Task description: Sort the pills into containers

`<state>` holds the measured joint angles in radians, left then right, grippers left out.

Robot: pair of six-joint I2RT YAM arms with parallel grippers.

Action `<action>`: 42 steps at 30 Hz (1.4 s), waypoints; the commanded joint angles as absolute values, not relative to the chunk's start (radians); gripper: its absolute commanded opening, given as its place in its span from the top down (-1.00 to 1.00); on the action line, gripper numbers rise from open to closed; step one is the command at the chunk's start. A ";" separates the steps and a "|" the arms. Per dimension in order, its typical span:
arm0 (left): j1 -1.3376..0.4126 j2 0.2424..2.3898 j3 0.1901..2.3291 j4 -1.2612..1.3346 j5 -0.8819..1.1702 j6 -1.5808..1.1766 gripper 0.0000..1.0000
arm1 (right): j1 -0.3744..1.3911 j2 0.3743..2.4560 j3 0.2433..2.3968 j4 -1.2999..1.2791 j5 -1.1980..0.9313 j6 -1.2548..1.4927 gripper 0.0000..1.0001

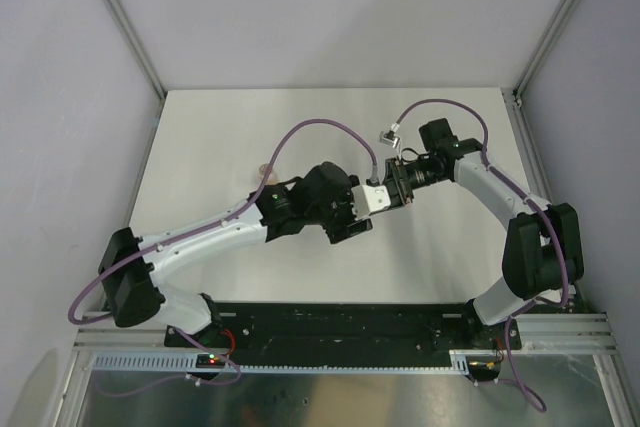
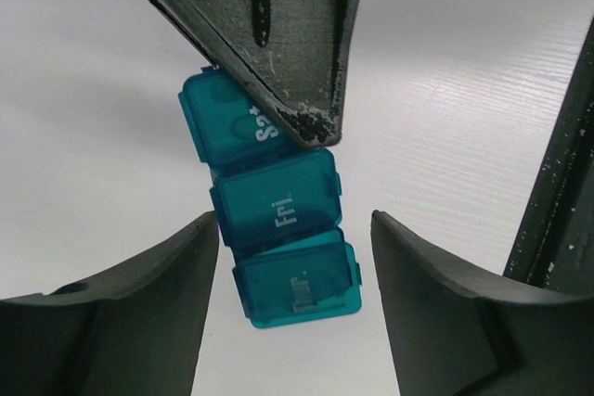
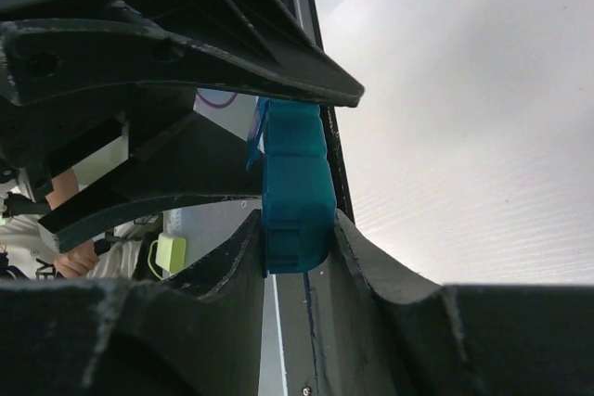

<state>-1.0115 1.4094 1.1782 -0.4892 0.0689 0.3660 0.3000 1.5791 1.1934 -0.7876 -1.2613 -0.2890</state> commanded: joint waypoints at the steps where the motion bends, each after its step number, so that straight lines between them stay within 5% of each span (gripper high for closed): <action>1: -1.017 1.436 1.241 -0.474 0.033 0.352 -0.42 | 0.293 1.572 1.235 -0.764 -1.320 -0.273 1.00; 7: -1.017 1.444 1.241 -0.471 0.006 0.354 -0.32 | 0.278 1.567 1.235 -0.771 -1.326 -0.277 1.00; 15: -1.017 1.433 1.218 -0.465 -0.012 0.366 0.62 | 0.274 1.563 1.235 -0.771 -1.327 -0.275 0.99; 19: -1.018 1.441 1.230 -0.468 -0.008 0.362 0.97 | 0.285 1.551 1.235 -0.759 -1.310 -0.260 0.66; 23: -1.021 1.446 1.244 -0.467 -0.008 0.359 1.00 | 0.287 1.542 1.235 -0.734 -1.299 -0.228 0.23; 28: -1.031 1.443 1.239 -0.467 -0.008 0.361 1.00 | 0.287 1.541 1.236 -0.717 -1.298 -0.209 0.13; 31: -1.036 1.443 1.235 -0.467 -0.008 0.362 1.00 | 0.287 1.543 1.235 -0.710 -1.301 -0.204 0.21; 37: -1.040 1.447 1.242 -0.467 -0.016 0.362 1.00 | 0.286 1.551 1.235 -0.712 -1.313 -0.204 0.85; 42: -1.041 1.450 1.245 -0.467 -0.035 0.365 0.56 | 0.283 1.555 1.235 -0.722 -1.325 -0.213 1.00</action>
<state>-1.0309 1.4487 1.2011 -0.4801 -0.0242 0.3668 0.2840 1.5780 1.1938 -0.7399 -1.2922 -0.1913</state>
